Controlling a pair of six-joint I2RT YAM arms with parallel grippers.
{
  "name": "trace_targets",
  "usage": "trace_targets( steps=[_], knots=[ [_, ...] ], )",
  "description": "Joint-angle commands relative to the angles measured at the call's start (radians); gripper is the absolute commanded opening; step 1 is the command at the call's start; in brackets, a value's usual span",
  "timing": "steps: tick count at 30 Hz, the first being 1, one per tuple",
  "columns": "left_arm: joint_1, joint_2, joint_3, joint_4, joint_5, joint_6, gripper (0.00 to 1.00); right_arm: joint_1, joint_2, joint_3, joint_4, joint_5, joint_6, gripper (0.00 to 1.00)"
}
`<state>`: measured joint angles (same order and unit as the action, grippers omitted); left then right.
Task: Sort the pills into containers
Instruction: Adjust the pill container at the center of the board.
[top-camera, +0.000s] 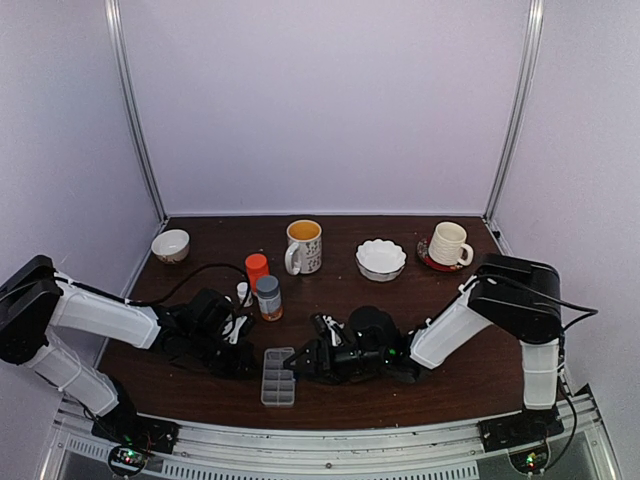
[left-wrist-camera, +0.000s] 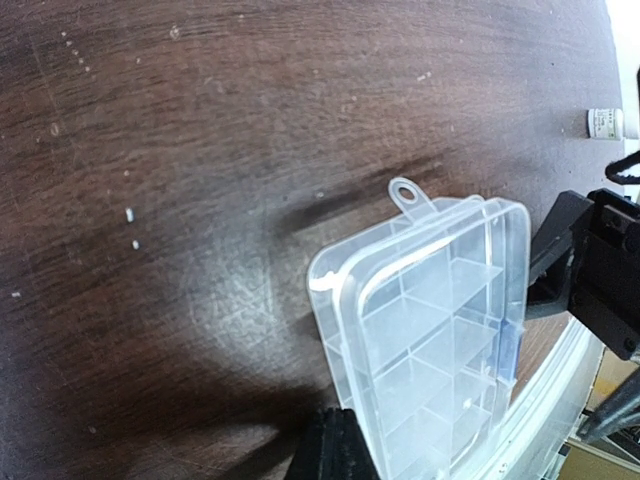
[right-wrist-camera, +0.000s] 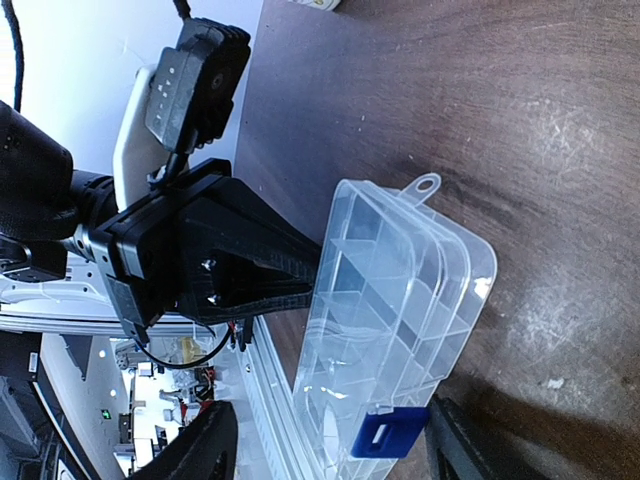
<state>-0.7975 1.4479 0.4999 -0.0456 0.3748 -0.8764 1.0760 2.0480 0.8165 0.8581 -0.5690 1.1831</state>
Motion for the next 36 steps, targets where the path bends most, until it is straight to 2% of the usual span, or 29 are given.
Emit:
trace_targets(
  steps=[1, 10, 19, 28, 36],
  knots=[
    [0.0, 0.031, -0.001, -0.037, -0.011, 0.016, 0.0, 0.005, -0.047, -0.013, 0.06, -0.015, 0.023, 0.66],
    [-0.002, 0.03, -0.007, -0.034, -0.011, 0.014, 0.0, 0.008, -0.055, -0.029, 0.118, -0.015, 0.062, 0.66],
    [-0.002, 0.023, -0.008, -0.039, -0.019, 0.01, 0.0, 0.015, -0.064, -0.037, 0.107, -0.006, 0.066, 0.65],
    [-0.001, 0.018, -0.008, -0.047, -0.026, 0.011, 0.0, 0.015, -0.072, -0.069, 0.135, -0.01, 0.083, 0.56],
    [-0.002, 0.017, -0.006, -0.047, -0.024, 0.011, 0.0, 0.02, -0.061, -0.047, 0.15, -0.023, 0.098, 0.54]
  ],
)
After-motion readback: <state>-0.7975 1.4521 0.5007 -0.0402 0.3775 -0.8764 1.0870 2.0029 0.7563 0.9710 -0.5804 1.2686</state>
